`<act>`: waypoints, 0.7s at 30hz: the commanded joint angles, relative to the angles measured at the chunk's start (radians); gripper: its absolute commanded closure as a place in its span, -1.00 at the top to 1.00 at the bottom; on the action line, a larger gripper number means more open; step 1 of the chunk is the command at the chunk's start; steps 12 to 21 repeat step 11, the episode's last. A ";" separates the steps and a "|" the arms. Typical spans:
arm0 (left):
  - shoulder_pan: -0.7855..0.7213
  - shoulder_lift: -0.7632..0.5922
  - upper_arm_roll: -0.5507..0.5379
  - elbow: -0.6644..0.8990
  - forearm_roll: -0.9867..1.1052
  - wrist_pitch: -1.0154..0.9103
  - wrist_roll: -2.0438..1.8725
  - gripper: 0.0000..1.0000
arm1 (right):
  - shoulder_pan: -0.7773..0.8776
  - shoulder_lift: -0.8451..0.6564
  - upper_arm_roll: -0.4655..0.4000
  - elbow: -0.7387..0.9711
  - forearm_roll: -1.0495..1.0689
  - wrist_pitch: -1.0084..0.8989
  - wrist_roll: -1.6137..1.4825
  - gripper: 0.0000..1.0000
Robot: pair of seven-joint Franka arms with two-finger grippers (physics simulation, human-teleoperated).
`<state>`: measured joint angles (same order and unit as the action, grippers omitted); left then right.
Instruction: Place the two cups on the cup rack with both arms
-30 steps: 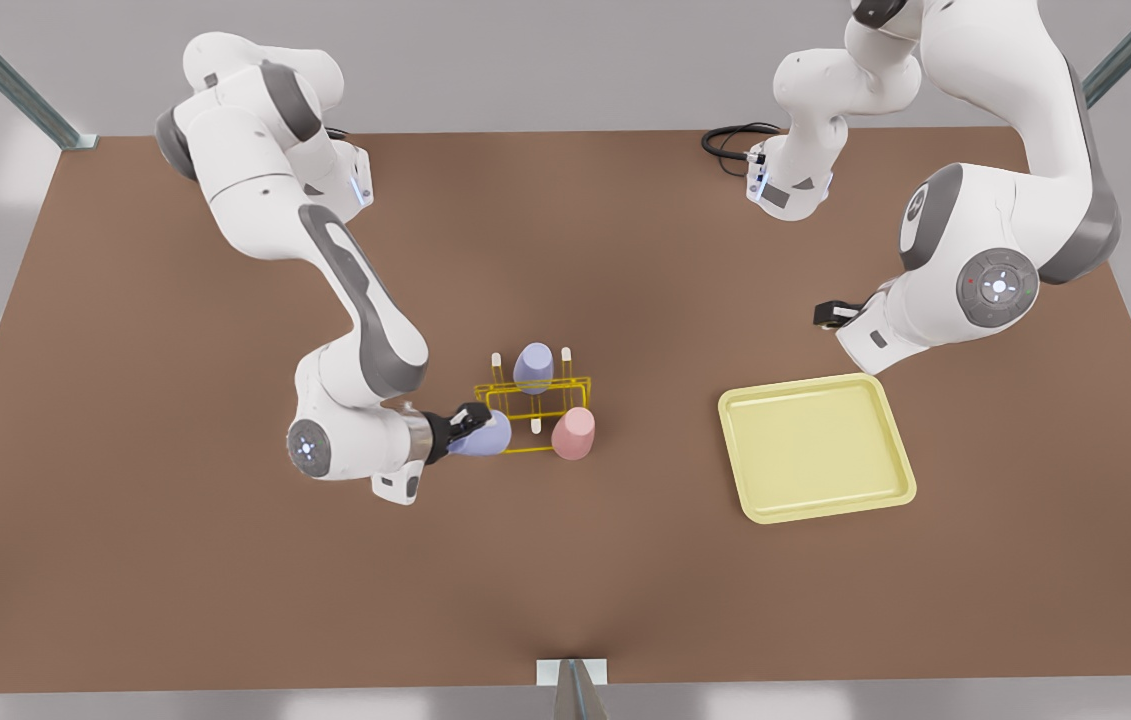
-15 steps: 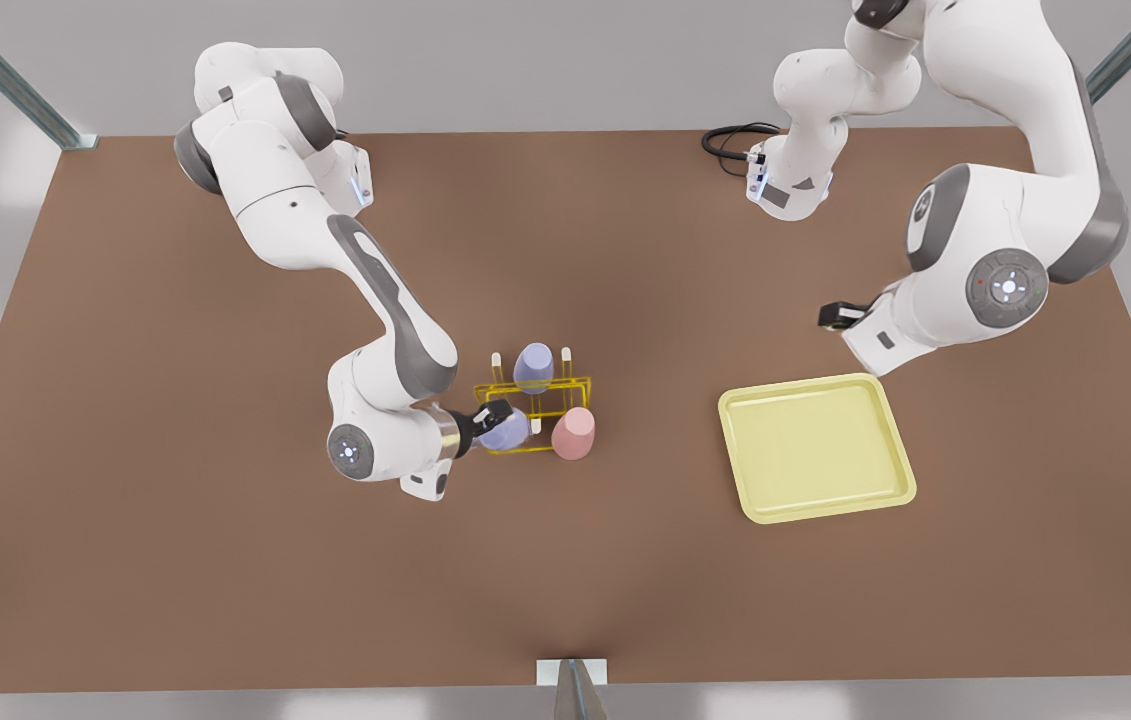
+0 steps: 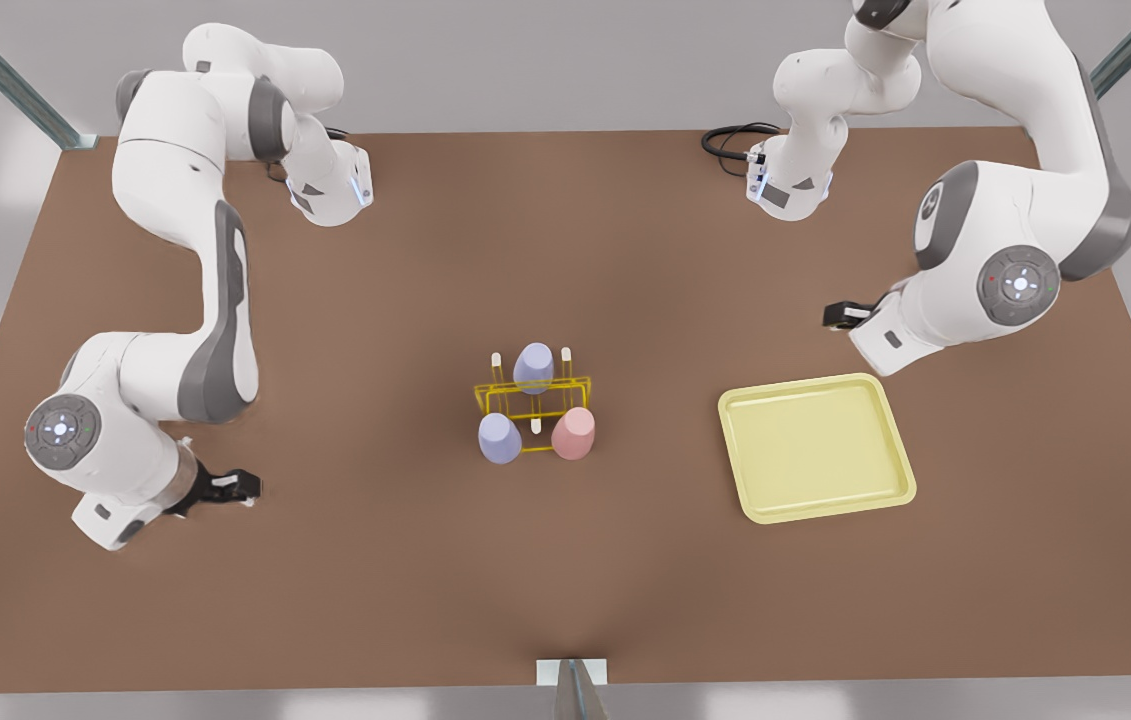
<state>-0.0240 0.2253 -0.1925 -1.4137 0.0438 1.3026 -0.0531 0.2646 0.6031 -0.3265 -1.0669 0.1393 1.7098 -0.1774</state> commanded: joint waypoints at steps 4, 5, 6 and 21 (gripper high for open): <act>0.003 0.000 0.001 0.001 0.005 -0.008 -0.001 1.00 | -0.200 -0.361 0.311 -0.211 -0.270 -0.280 0.204 1.00; 0.007 0.002 0.001 -0.001 0.002 -0.005 -0.001 1.00 | -0.203 -0.382 0.313 -0.258 -0.268 -0.260 0.202 1.00; 0.009 0.002 0.001 -0.001 0.002 -0.005 -0.001 1.00 | -0.212 -0.410 0.314 -0.320 -0.264 -0.213 0.205 1.00; 0.009 0.005 0.001 -0.001 0.002 0.003 -0.001 1.00 | -0.220 -0.444 0.317 -0.381 -0.256 -0.170 0.208 1.00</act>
